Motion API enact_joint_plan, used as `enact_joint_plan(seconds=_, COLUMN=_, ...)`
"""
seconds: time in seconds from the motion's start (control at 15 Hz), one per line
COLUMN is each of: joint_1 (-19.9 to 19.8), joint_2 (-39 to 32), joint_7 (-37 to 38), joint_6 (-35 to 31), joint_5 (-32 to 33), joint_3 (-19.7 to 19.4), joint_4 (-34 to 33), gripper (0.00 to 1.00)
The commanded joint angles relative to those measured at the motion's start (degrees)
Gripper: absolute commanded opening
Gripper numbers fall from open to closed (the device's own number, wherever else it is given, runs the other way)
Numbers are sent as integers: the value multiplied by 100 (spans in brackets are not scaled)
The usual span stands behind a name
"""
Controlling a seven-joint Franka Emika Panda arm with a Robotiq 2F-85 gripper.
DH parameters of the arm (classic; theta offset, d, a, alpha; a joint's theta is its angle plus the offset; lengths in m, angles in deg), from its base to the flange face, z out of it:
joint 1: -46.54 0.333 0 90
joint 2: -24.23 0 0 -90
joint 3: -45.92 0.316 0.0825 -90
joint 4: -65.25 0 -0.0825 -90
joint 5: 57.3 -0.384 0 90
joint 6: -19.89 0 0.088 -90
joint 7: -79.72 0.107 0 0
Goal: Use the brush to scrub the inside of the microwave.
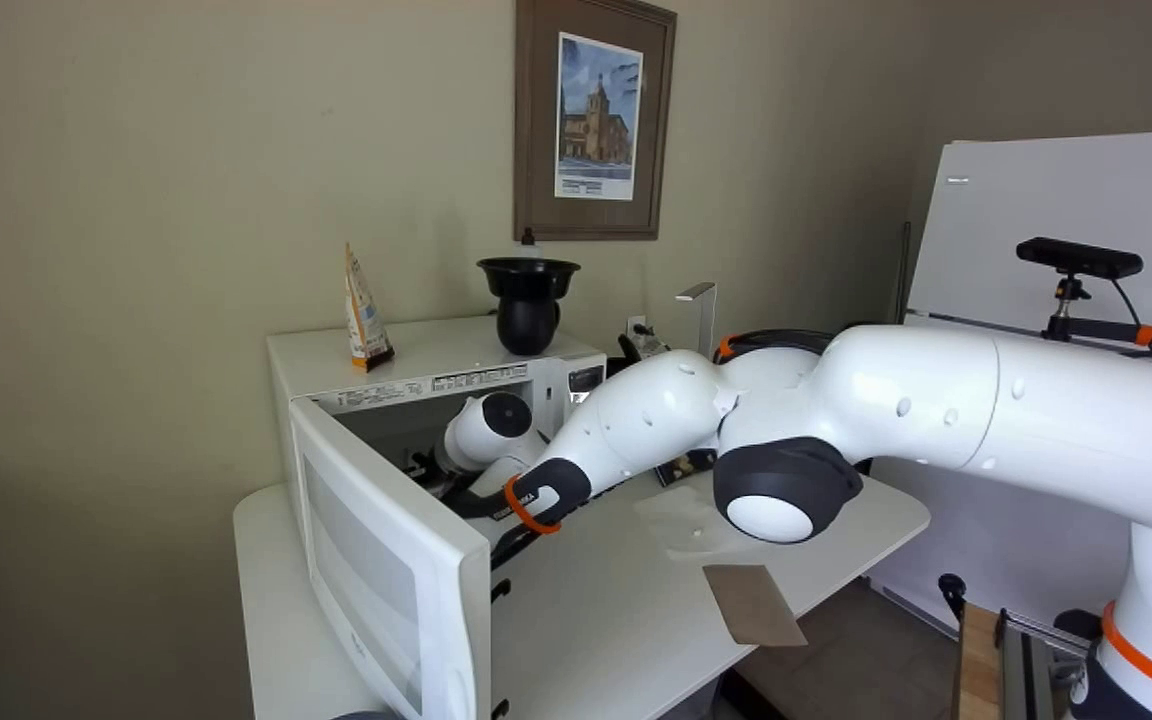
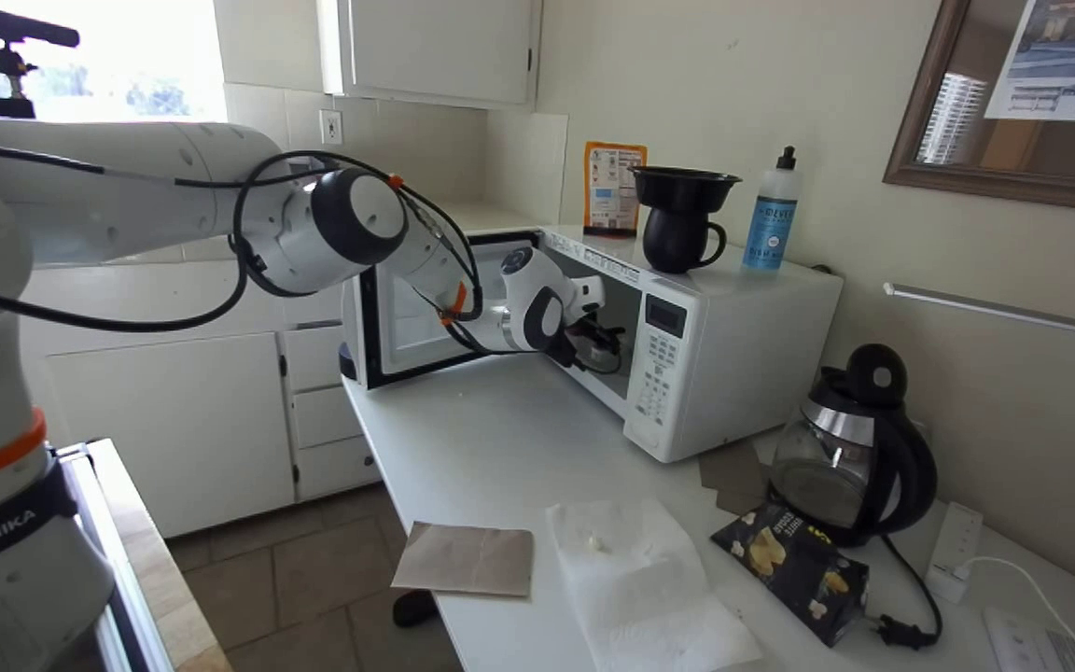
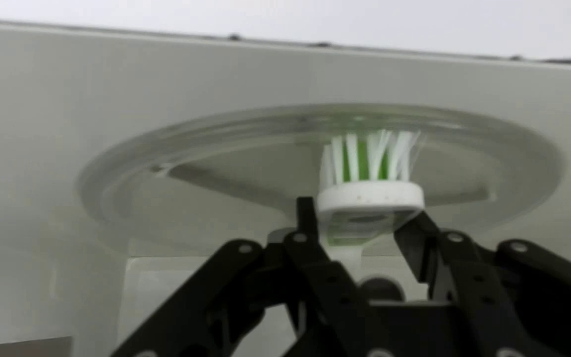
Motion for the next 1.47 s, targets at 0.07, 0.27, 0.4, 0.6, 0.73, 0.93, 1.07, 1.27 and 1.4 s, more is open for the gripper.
enact_joint_plan(seconds=0.07, joint_1=291, joint_2=-7, joint_7=1393, joint_6=222, joint_5=182, joint_3=-1010, joint_4=606, gripper=19)
enact_joint_plan(seconds=0.27, joint_1=70, joint_2=-4, joint_7=1285, joint_6=229, joint_5=617, joint_3=-505, joint_4=382, gripper=19)
enact_joint_plan(seconds=0.4, joint_1=-229, joint_2=-382, joint_7=843, joint_6=393, joint_5=641, joint_3=-21, joint_4=-502, gripper=19)
enact_joint_plan(seconds=0.6, joint_1=-291, joint_2=-87, joint_7=192, joint_6=41, joint_5=1013, joint_3=873, joint_4=-281, gripper=19)
enact_joint_plan(seconds=0.73, joint_1=-276, joint_2=-213, joint_7=134, joint_6=75, joint_5=977, joint_3=873, joint_4=-484, gripper=19)
enact_joint_plan(seconds=0.93, joint_1=-32, joint_2=-18, joint_7=630, joint_6=-14, joint_5=960, joint_3=246, joint_4=-28, gripper=19)
enact_joint_plan(seconds=1.07, joint_1=140, joint_2=5, joint_7=1157, joint_6=50, joint_5=907, joint_3=-410, joint_4=197, gripper=19)
enact_joint_plan(seconds=1.27, joint_1=356, joint_2=-8, joint_7=1957, joint_6=140, joint_5=1049, joint_3=-1142, joint_4=551, gripper=19)
enact_joint_plan(seconds=1.4, joint_1=418, joint_2=-12, joint_7=2314, joint_6=200, joint_5=1276, joint_3=-1341, joint_4=682, gripper=19)
